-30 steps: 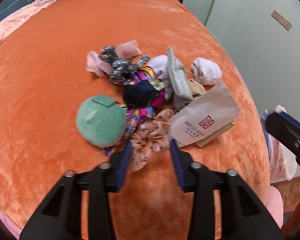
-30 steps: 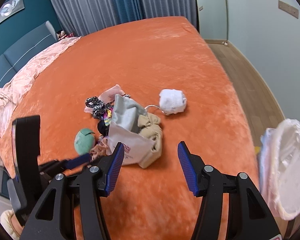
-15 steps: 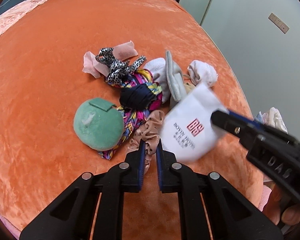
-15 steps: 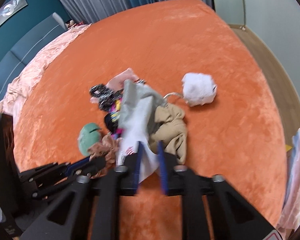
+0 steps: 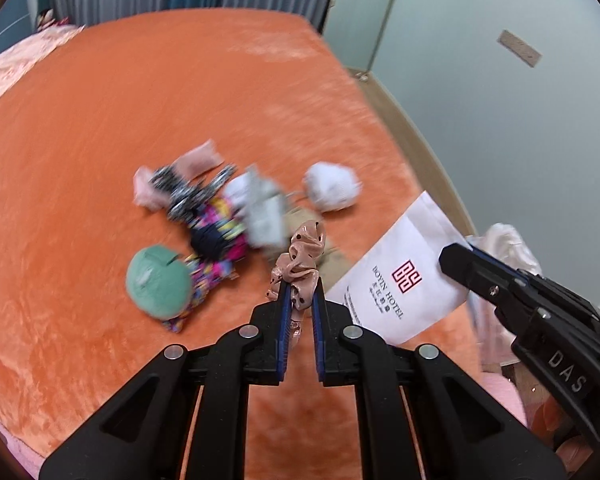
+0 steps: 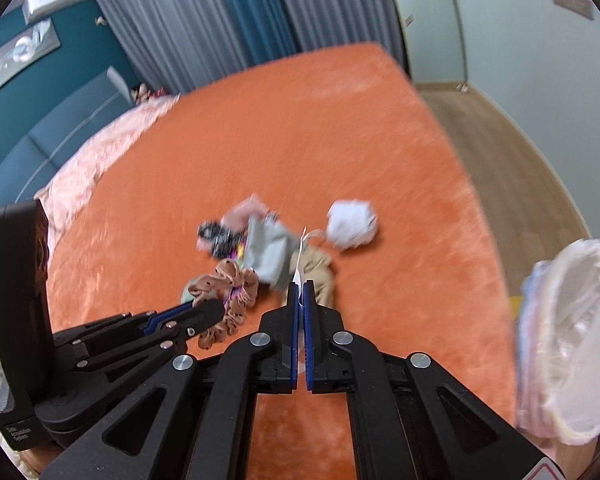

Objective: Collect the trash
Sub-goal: 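Carry the pink scrunchie with the right tool over the wastebasket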

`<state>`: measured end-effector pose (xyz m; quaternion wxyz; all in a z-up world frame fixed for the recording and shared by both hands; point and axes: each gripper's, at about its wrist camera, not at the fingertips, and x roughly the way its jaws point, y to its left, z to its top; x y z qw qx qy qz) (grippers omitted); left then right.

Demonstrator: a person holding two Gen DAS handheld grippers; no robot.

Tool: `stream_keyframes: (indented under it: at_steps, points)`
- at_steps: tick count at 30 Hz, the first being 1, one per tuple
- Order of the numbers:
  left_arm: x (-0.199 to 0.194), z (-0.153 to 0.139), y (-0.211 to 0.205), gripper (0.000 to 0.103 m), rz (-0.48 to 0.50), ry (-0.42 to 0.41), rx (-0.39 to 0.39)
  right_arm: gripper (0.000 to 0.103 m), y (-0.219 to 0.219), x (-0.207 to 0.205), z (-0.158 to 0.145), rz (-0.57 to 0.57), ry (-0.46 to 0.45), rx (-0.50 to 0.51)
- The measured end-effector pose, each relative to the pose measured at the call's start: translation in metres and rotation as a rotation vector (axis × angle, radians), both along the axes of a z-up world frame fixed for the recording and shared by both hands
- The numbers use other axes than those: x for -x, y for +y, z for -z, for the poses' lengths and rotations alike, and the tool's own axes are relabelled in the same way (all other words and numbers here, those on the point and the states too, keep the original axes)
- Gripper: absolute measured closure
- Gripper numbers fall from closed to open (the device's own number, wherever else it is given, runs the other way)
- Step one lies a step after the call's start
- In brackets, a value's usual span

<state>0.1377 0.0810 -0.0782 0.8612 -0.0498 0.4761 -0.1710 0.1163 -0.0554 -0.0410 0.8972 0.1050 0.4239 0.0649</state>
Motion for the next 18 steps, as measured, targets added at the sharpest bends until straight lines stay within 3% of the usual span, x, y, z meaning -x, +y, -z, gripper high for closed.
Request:
stream_keyframes:
  at_steps: [10,18]
  points:
    - [0.025,-0.07,-0.081,0.093,0.159,-0.114,0.075,0.101,-0.081,0.056,-0.08,0.179,-0.209,0.049]
    - [0.05,-0.102,-0.162,0.093,0.311,-0.181,0.094,0.101,-0.152,0.103,-0.105,0.335,-0.269,0.084]
